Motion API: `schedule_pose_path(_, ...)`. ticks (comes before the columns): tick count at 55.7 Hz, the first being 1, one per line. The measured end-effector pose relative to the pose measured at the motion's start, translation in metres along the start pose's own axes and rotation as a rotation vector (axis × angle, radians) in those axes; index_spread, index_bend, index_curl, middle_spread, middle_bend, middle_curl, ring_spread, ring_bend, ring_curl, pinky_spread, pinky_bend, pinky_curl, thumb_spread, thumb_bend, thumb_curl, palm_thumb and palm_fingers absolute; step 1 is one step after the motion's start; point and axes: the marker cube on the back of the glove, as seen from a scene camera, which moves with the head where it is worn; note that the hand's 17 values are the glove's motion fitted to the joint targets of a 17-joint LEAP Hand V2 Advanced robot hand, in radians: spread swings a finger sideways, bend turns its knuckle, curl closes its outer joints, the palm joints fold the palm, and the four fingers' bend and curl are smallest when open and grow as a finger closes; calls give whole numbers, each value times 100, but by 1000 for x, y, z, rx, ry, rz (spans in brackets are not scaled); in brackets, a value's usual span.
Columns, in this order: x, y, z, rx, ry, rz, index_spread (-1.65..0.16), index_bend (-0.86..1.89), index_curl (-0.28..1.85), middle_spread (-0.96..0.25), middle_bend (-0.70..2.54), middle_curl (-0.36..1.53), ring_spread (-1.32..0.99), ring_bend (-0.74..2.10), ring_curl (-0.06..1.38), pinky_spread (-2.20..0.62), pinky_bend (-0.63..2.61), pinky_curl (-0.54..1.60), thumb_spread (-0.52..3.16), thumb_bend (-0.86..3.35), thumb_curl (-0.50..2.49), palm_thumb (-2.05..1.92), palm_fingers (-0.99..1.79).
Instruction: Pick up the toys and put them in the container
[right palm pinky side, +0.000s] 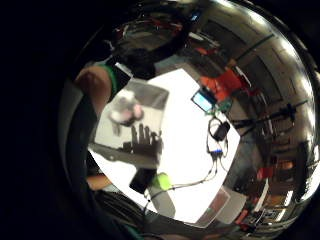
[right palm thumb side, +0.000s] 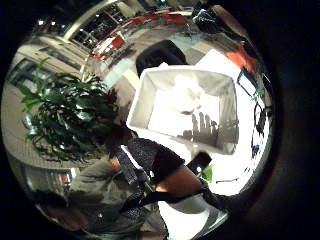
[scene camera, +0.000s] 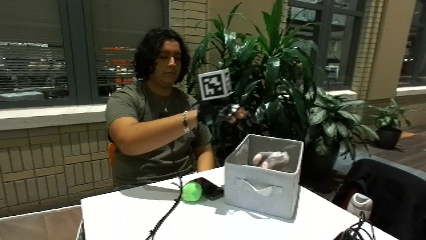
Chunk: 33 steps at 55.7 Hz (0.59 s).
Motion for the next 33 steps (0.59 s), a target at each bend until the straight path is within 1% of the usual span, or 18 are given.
schedule_pose_path(2,5,24,12,3,-8,17,-38,27,60,-23,36,65,-35,75,52,-13,106,45,101,-9,31,-12,10)
schedule_pose_path(6,12,76,44,-3,-14,133,-38,23,58,-24,38,63,-36,83,52,-14,99,41,102,-7,29,-9,24)
schedule_pose_path(9,24,115,72,-62,-91,207,-39,20,56,-25,39,63,-38,87,52,-16,97,40,104,-6,28,-6,32)
schedule_pose_path(10,28,127,82,-84,-126,222,-39,16,55,-26,41,63,-39,92,54,-19,99,40,105,-5,28,-5,41)
schedule_pose_path(12,33,145,99,-112,-188,224,-39,15,53,-27,41,63,-40,93,53,-21,98,38,106,-4,28,-3,45)
schedule_pose_path(15,36,163,125,-116,-248,207,-39,21,55,-29,41,63,-40,93,54,-23,95,38,110,-2,28,-1,48)
schedule_pose_path(19,24,176,162,-92,-278,176,-41,35,60,-31,44,64,-41,85,53,-23,85,37,115,0,29,2,44)
schedule_pose_path(24,8,177,205,-68,-216,124,-41,45,64,-31,40,63,-41,76,50,-19,83,36,121,0,29,4,38)
schedule_pose_path(26,4,174,217,-42,-203,111,-41,47,65,-30,35,61,-41,72,49,-19,84,36,128,4,30,10,35)
schedule_pose_path(28,3,170,224,-2,-207,111,-41,50,66,-30,34,61,-41,70,48,-19,84,35,134,12,34,25,36)
schedule_pose_path(31,3,165,226,66,-220,116,-42,61,68,-31,31,59,-42,65,45,-21,83,34,136,21,38,41,45)
schedule_pose_path(32,3,164,226,85,-224,115,-42,59,68,-31,32,60,-42,65,45,-22,84,34,134,22,40,44,48)
schedule_pose_path(33,3,163,226,102,-228,113,-42,60,68,-31,33,60,-42,69,45,-24,86,35,131,23,42,47,61)
